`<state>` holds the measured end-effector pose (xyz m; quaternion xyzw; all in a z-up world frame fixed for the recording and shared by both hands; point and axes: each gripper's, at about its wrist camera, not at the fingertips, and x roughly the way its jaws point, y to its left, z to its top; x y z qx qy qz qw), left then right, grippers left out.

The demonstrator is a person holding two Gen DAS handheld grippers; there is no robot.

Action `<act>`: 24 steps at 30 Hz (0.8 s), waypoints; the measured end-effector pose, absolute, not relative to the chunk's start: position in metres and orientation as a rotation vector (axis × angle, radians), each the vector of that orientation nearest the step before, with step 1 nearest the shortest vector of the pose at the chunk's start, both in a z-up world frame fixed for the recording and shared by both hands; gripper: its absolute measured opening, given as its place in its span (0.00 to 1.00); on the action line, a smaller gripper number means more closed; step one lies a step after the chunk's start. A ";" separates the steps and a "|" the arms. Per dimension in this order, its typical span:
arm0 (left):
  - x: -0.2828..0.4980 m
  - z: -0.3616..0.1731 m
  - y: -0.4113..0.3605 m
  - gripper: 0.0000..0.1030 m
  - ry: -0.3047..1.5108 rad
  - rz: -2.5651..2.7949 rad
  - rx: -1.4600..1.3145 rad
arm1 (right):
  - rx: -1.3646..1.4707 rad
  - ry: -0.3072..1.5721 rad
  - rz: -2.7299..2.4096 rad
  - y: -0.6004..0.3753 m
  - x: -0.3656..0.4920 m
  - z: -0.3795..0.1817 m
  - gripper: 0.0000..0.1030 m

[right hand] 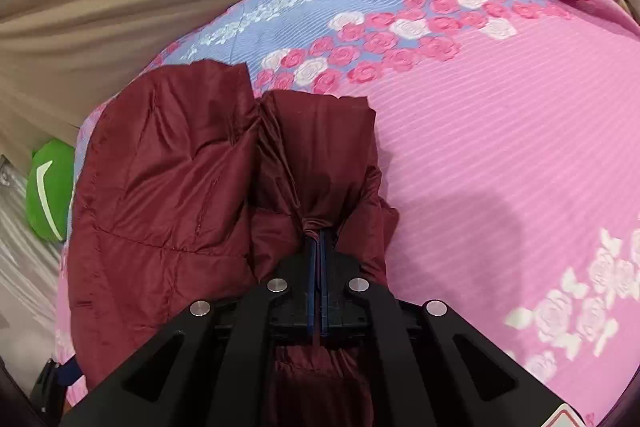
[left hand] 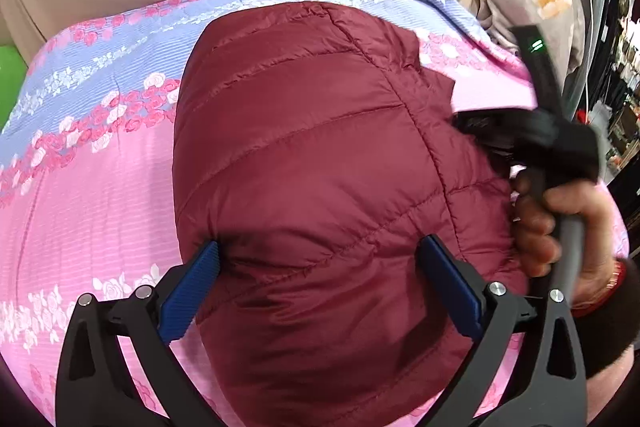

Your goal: Fold large clothes

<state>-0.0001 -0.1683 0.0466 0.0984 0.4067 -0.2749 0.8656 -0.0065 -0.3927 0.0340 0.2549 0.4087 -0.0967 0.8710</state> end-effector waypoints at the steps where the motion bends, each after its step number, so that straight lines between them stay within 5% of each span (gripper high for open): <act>1: 0.000 0.045 -0.169 0.95 0.854 -0.574 0.210 | 0.526 0.841 -0.229 -0.392 -0.013 0.041 0.08; 7: -0.001 0.042 -0.170 0.95 0.838 -0.562 0.230 | 0.374 0.695 -0.231 -0.346 -0.081 0.093 0.13; 10: -0.001 0.041 -0.172 0.95 0.833 -0.557 0.235 | 0.299 0.755 -0.193 -0.325 -0.085 0.081 0.11; 12: -0.002 0.042 -0.172 0.95 0.833 -0.566 0.240 | 0.274 0.802 -0.231 -0.326 -0.080 0.060 0.00; 17: -0.002 0.053 -0.152 0.95 0.837 -0.569 0.186 | 0.392 0.788 -0.212 -0.340 -0.089 0.058 0.03; 20: 0.006 0.068 -0.120 0.95 0.812 -0.537 0.093 | 0.415 0.748 -0.217 -0.345 -0.109 0.072 0.23; 21: 0.012 0.071 -0.109 0.95 0.812 -0.521 0.062 | 0.417 0.734 -0.231 -0.346 -0.117 0.075 0.53; 22: 0.018 0.072 -0.102 0.95 0.822 -0.518 0.032 | 0.421 0.711 -0.256 -0.348 -0.126 0.077 0.72; 24: 0.030 0.067 -0.092 0.95 0.862 -0.524 -0.020 | 0.420 0.704 -0.267 -0.349 -0.133 0.076 0.73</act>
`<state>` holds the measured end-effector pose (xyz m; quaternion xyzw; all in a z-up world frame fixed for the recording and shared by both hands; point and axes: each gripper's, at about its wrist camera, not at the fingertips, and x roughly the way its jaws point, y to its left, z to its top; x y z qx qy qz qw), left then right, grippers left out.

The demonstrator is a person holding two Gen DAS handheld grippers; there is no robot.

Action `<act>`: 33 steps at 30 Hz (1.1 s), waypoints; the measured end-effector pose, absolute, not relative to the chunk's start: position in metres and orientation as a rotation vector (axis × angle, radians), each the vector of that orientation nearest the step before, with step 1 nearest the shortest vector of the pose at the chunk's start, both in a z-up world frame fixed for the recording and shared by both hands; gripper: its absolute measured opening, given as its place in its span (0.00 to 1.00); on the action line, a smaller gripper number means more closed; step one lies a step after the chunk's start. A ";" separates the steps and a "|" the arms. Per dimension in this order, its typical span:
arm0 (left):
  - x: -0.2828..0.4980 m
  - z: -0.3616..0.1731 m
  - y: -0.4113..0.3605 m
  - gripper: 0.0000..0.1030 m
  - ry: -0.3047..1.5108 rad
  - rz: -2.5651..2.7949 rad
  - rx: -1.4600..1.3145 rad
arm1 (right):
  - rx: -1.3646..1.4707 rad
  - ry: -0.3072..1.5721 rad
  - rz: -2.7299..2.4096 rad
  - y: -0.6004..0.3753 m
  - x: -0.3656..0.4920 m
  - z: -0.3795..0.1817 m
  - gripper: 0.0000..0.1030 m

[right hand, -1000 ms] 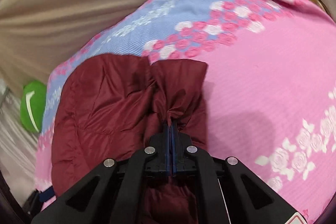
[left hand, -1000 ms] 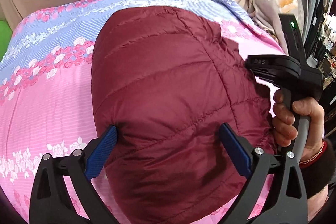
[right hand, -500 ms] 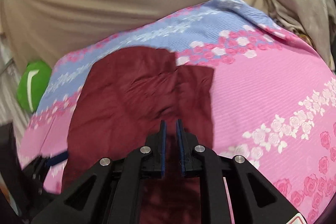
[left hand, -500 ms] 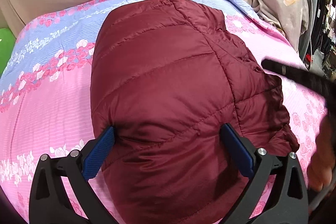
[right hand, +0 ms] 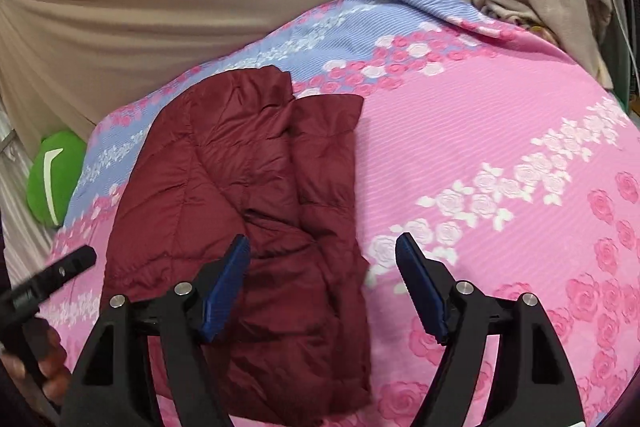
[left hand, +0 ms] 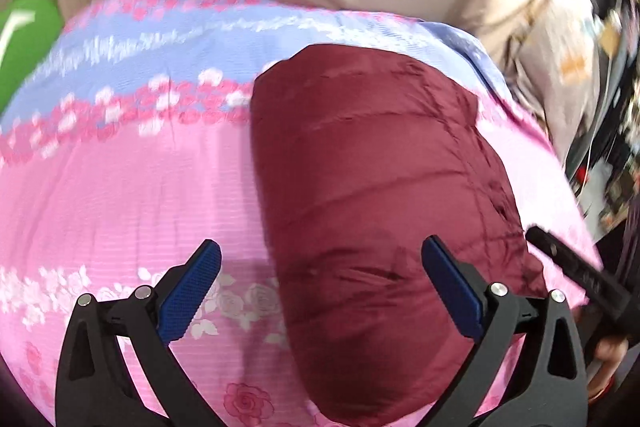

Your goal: Fold large clothes

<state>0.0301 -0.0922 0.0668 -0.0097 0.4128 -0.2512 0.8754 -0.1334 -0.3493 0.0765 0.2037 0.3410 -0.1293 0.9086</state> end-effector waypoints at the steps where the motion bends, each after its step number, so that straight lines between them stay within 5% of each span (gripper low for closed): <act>1: 0.039 0.059 -0.088 0.95 0.904 -0.528 -0.056 | 0.432 0.716 -0.249 -0.350 -0.133 0.073 0.74; 27: 0.056 0.027 -0.142 0.96 0.999 -0.592 -0.011 | 0.583 0.851 -0.113 -0.349 -0.092 0.031 0.83; 29: 0.058 0.028 -0.143 0.96 0.996 -0.593 -0.005 | 0.578 0.852 -0.108 -0.350 -0.089 0.032 0.80; 33: 0.060 0.032 -0.147 0.95 0.983 -0.620 0.022 | 0.634 0.847 -0.037 -0.348 -0.091 0.031 0.51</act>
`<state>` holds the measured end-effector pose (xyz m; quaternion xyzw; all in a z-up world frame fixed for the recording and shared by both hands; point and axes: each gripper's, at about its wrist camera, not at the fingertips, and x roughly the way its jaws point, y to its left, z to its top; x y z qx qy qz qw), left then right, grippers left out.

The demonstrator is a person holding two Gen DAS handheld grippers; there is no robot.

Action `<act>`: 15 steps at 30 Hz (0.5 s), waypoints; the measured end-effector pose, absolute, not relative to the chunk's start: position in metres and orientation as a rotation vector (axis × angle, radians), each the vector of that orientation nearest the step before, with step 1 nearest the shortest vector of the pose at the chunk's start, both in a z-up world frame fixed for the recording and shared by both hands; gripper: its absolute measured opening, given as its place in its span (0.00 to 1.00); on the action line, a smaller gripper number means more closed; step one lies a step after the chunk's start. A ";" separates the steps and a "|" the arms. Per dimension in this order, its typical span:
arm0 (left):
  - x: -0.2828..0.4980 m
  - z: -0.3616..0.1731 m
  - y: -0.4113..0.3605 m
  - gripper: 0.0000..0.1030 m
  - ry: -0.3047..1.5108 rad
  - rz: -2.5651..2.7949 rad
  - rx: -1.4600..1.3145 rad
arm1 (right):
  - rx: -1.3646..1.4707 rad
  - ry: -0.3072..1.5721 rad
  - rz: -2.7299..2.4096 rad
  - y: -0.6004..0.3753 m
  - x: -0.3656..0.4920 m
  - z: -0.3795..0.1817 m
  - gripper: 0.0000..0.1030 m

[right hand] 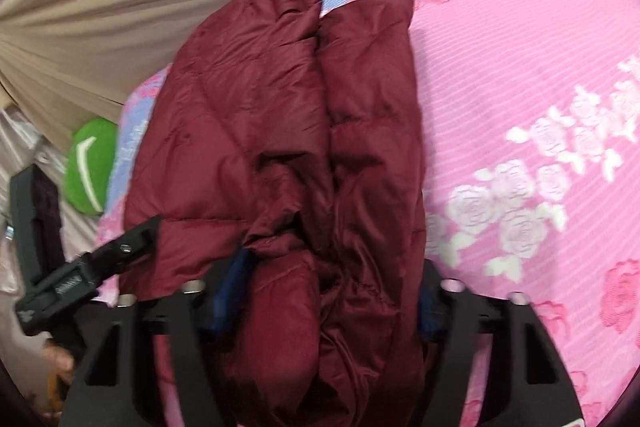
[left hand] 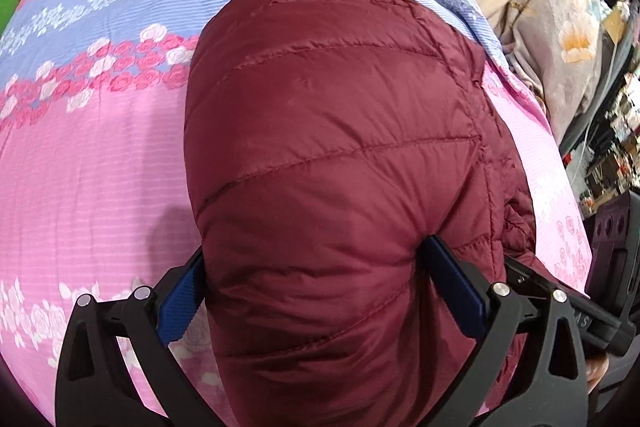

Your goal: Fold large clothes

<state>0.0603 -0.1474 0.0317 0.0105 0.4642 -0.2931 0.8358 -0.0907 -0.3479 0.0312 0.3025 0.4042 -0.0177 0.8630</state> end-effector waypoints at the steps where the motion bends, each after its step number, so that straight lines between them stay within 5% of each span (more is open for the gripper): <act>1: 0.060 0.034 -0.148 0.93 0.972 -0.631 0.038 | 0.650 0.840 -0.024 -0.348 -0.091 0.032 0.40; 4: 0.059 0.043 -0.149 0.76 0.946 -0.654 0.058 | 0.643 0.812 -0.031 -0.342 -0.096 0.042 0.23; 9: 0.061 0.078 -0.144 0.44 0.851 -0.738 0.079 | 0.587 0.727 -0.058 -0.324 -0.102 0.074 0.16; 15: 0.051 0.141 -0.130 0.32 0.658 -0.809 0.088 | 0.436 0.553 -0.076 -0.288 -0.112 0.137 0.14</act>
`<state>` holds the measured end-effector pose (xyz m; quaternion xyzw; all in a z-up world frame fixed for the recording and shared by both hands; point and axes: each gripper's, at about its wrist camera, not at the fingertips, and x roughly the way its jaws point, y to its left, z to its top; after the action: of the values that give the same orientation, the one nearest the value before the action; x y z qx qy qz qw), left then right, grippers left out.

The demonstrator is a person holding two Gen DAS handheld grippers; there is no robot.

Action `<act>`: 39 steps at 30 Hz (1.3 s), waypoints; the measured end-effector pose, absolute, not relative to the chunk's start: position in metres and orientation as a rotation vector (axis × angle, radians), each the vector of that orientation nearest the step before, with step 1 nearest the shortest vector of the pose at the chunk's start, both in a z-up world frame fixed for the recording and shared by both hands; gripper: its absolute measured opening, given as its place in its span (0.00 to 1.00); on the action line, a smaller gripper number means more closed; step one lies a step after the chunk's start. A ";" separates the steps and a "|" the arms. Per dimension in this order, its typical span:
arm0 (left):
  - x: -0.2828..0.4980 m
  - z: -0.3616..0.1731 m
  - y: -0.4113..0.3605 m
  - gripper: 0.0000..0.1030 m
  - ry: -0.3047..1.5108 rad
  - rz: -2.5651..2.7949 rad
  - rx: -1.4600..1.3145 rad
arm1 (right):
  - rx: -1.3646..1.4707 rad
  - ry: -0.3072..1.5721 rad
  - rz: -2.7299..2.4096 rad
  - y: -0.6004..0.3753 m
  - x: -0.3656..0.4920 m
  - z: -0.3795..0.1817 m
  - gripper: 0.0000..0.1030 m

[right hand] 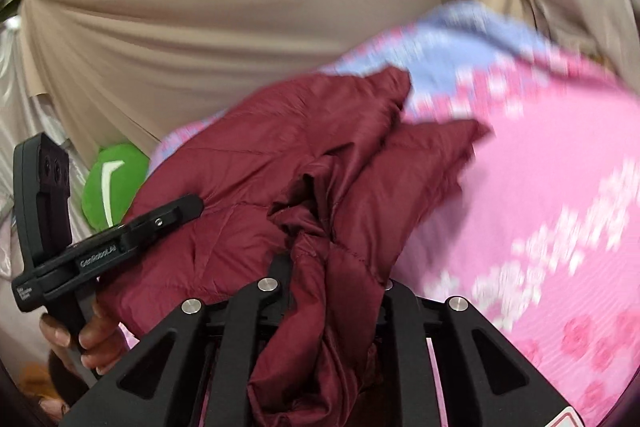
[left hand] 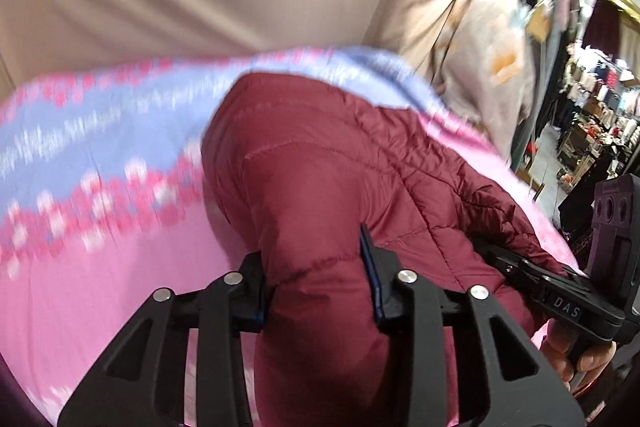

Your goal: Fold large clothes

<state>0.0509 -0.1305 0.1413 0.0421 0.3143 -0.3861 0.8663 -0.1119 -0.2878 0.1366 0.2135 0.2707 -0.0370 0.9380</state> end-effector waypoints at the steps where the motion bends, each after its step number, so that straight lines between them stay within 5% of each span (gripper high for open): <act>1: 0.049 0.152 -0.126 0.32 0.624 -0.817 0.084 | 0.409 0.501 -0.070 -0.281 -0.115 0.153 0.14; 11: 0.030 0.261 -0.048 0.33 0.165 -0.750 0.032 | 0.235 0.140 0.095 -0.231 -0.100 0.259 0.14; 19: 0.078 0.272 0.010 0.35 0.003 -0.642 -0.003 | 0.186 0.045 0.233 -0.189 -0.012 0.278 0.15; 24: 0.147 0.222 0.021 0.38 0.133 -0.582 0.005 | 0.236 0.202 0.223 -0.191 0.073 0.221 0.17; 29: 0.237 0.093 0.016 0.39 0.480 -0.494 -0.005 | 0.337 0.566 0.123 -0.204 0.162 0.085 0.22; 32: 0.253 0.032 0.029 0.56 0.622 -0.464 -0.066 | 0.390 0.686 0.060 -0.210 0.166 0.031 0.44; 34: 0.237 0.039 0.041 0.57 0.601 -0.466 -0.050 | 0.429 0.691 0.081 -0.221 0.150 0.035 0.45; 39: 0.187 0.057 0.068 0.85 0.576 -0.496 0.033 | 0.353 0.639 0.041 -0.235 0.103 0.068 0.51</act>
<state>0.1870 0.0676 0.0570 0.0159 0.2811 -0.2423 0.9284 0.1027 -0.2354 0.0684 0.1725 0.3122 0.0200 0.9340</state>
